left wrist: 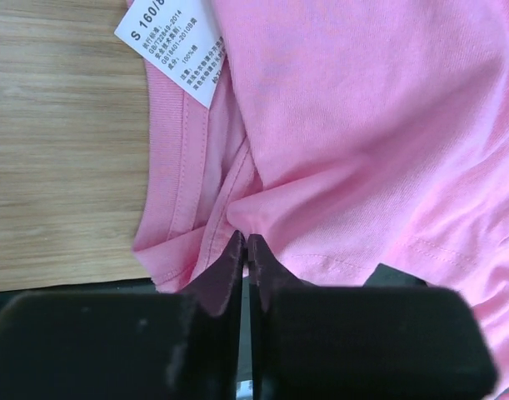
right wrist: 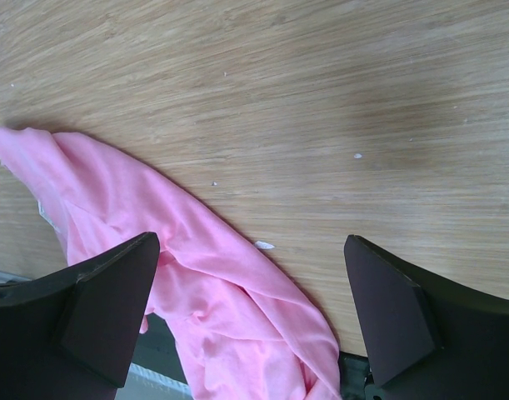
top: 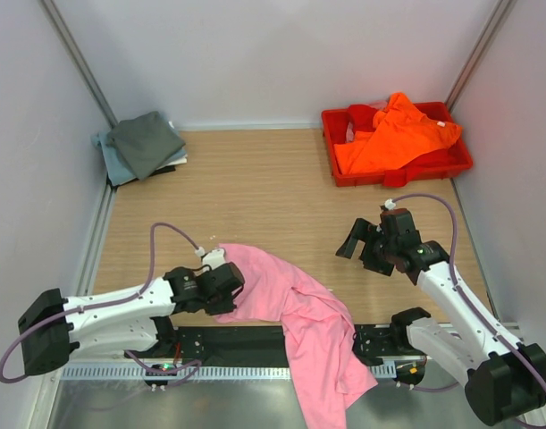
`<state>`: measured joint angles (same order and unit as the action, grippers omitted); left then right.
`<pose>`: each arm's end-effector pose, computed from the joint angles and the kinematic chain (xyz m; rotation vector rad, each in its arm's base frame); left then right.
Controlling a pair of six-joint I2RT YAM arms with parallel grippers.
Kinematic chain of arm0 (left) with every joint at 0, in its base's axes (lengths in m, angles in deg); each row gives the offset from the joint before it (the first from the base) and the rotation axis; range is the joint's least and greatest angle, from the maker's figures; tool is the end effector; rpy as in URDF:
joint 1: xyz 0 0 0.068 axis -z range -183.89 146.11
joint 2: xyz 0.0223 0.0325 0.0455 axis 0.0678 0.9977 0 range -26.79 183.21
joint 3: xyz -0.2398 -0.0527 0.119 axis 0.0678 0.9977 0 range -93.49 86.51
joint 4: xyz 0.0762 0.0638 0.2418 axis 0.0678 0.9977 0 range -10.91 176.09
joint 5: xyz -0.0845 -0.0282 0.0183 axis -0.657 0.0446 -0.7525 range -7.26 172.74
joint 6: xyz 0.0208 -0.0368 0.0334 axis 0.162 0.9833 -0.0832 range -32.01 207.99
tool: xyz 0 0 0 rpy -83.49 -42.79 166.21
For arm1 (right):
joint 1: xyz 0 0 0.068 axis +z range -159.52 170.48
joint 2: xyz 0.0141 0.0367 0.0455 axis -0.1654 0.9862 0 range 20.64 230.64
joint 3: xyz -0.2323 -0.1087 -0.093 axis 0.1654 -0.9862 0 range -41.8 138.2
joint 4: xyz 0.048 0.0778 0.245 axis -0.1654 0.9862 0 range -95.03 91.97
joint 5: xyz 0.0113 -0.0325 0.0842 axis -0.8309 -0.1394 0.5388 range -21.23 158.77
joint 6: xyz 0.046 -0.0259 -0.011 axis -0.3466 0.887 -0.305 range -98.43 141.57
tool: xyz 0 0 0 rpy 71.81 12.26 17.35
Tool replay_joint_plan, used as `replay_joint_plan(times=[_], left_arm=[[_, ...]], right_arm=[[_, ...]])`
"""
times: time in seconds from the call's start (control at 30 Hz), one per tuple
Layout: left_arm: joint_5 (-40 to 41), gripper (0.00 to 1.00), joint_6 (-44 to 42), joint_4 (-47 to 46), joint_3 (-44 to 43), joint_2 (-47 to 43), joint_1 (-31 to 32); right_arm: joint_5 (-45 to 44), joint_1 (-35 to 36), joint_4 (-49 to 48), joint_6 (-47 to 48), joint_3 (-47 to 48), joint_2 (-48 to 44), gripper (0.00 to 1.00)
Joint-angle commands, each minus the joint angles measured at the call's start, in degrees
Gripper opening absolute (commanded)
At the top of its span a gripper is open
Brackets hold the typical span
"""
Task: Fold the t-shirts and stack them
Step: Flatten the tshirt out
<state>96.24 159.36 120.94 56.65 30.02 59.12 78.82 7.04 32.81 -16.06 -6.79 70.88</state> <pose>0.0803 -0.1391 0.1756 -0.2624 2.7507 -0.3498 0.1601 0.0540 0.2228 0.3976 2.5523 0.5947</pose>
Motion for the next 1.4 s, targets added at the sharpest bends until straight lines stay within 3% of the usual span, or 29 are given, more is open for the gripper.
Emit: replay_joint_plan(times=[0.0,0.2,0.3,0.43,0.57,0.67,0.8,0.87,0.97,1.23,1.37], left_arm=[[2.4,0.00,-1.7,-1.5,-3.6,0.6,0.2],[12.7,0.00,-10.9,12.0,-22.1,3.0,-1.0],[12.4,0.00,-21.1,15.1,-36.5,6.5,-8.4],[3.7,0.00,-32.6,15.3,-47.7,10.2,-28.5],[1.4,0.00,-38.1,20.5,-58.1,13.9,-38.6],[0.5,0.00,-39.6,20.1,-57.3,13.0,-43.5],[-3.9,0.00,-42.2,19.1,-49.8,12.2,-50.3],[-6.5,0.00,-44.0,18.7,-48.3,12.4,-56.8],[-10.2,0.00,-45.1,17.6,-45.6,13.1,-64.6],[-7.9,0.00,-44.8,16.6,-44.5,15.2,-68.5],[-7.7,0.00,-44.4,16.9,-44.7,17.7,-71.3]], right_arm=[[-0.6,0.3,-1.1,0.7,0.2,-0.1,1.00],[0.3,0.4,-1.3,0.4,1.8,0.2,1.00],[0.7,0.3,-0.8,0.7,4.8,0.8,1.00],[1.3,0.2,0.2,1.2,8.1,2.0,1.00],[1.6,0.3,1.9,2.0,10.7,2.5,1.00],[2.2,0.4,2.4,2.3,10.4,2.1,1.00],[5.2,2.7,1.7,1.9,8.6,1.7,1.00],[6.0,4.9,2.0,1.7,8.4,2.0,1.00],[4.9,11.9,4.6,2.5,9.8,2.7,0.95],[-13.4,38.0,14.4,-6.3,13.1,3.6,0.79],[-18.9,49.1,17.4,-13.2,11.8,1.8,0.65]])
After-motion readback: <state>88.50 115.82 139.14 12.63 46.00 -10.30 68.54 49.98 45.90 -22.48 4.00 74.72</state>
